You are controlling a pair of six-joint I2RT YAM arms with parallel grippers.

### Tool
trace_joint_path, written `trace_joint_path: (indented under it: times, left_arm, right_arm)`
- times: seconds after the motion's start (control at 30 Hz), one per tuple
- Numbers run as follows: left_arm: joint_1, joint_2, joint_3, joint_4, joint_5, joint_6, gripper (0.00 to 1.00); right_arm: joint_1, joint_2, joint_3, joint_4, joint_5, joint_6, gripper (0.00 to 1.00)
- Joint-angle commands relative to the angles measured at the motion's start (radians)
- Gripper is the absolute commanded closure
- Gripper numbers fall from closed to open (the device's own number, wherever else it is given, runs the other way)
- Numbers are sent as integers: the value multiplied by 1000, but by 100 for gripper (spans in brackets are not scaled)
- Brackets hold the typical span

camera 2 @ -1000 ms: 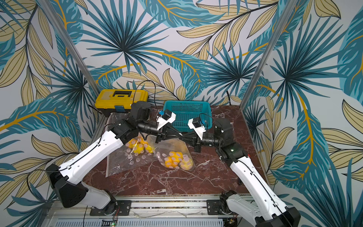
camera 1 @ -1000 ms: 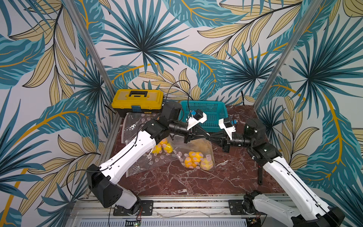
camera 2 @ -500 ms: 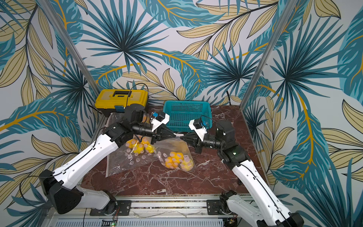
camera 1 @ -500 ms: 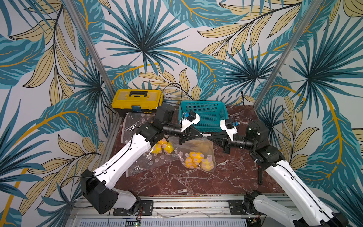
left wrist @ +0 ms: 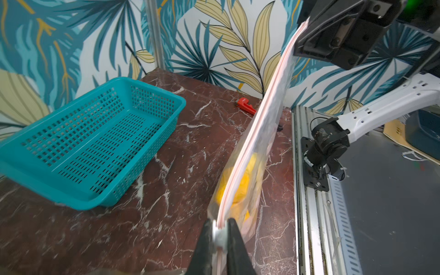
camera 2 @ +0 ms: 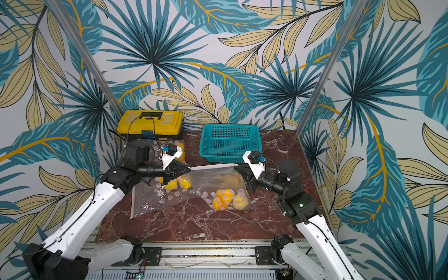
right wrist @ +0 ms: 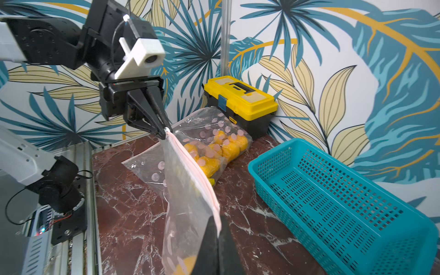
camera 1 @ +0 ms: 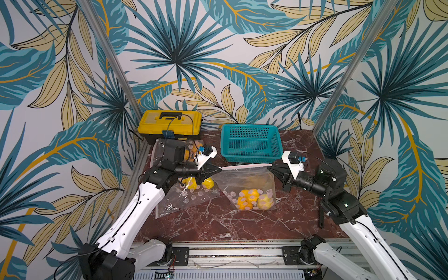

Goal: Open the zip-top bag and take out the pear
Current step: Unzip the zipper on the zipper food storage bag.

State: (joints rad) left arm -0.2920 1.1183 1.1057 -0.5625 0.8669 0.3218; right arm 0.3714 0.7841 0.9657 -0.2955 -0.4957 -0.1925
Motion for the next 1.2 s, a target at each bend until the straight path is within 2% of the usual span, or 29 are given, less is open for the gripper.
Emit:
trace_joint_path:
  times: [0.0, 0.13, 0.2, 0.27, 0.33, 0.43, 0.6, 0.63, 0.8, 0.87, 1.0, 1.17]
  left_arm:
    - [55, -37, -33, -83, -97, 19, 98]
    - [64, -58, -42, -94, -110, 29, 98]
    - [64, -59, -36, -95, -72, 39, 98]
    - [62, -49, -17, -93, 4, 50, 97]
    - [54, -34, 7, -92, 64, 58, 95]
    - [5, -17, 30, -93, 60, 79, 95]
    - [-59, 13, 48, -93, 28, 82, 90]
    - [-62, 17, 54, -93, 27, 77, 86]
    - [-80, 33, 117, -91, -46, 49, 54]
    - [-89, 54, 149, -91, -74, 45, 49]
    - [-114, 108, 201, -91, -50, 62, 41]
    - [-133, 149, 218, -91, 127, 101, 32]
  right_arm:
    - [-9, -49, -16, 19, 138, -9, 100]
    - [-8, -80, -40, 54, 190, 14, 100]
    - [-9, -88, -55, 95, 169, 28, 100]
    - [-8, -73, -64, 126, 68, 19, 100]
    - [-6, -46, -72, 147, -92, -26, 100]
    - [-6, -3, -95, 222, -202, -4, 100]
    - [3, 53, -94, 255, -310, -4, 100]
    - [4, 62, -94, 252, -323, -7, 100]
    - [11, 91, -100, 232, -339, -29, 100]
    - [12, 97, -104, 237, -350, -31, 100]
    - [15, 106, -110, 238, -359, -34, 100]
    - [14, 101, -110, 223, -340, -42, 100]
